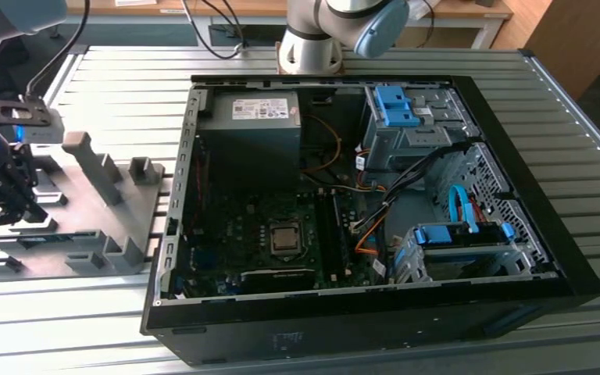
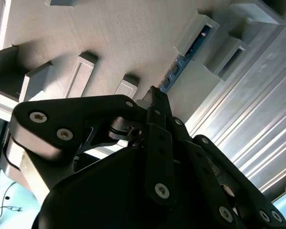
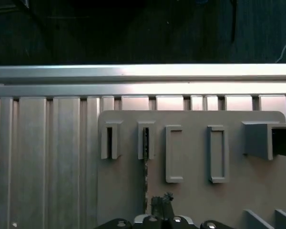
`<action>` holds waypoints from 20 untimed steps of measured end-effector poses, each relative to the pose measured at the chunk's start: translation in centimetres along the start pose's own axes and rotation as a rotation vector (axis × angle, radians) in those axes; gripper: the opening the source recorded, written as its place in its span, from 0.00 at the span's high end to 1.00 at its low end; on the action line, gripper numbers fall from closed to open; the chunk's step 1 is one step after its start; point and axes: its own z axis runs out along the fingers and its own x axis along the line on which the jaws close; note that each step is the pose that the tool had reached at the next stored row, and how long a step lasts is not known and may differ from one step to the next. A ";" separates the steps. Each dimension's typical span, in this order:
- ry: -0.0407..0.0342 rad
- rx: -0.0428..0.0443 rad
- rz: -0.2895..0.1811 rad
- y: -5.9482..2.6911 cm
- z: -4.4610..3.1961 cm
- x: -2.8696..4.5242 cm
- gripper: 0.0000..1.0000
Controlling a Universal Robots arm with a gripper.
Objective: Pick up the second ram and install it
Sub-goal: 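Pick up the second ram and move it above second insertion slot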
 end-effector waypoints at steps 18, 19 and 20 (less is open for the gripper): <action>0.0000 -0.0007 -0.024 0.00 0.01 0.00 0.71; 0.0000 -0.0007 -0.024 0.00 0.01 0.00 0.65; 0.0001 -0.0007 -0.024 0.00 0.02 0.00 0.65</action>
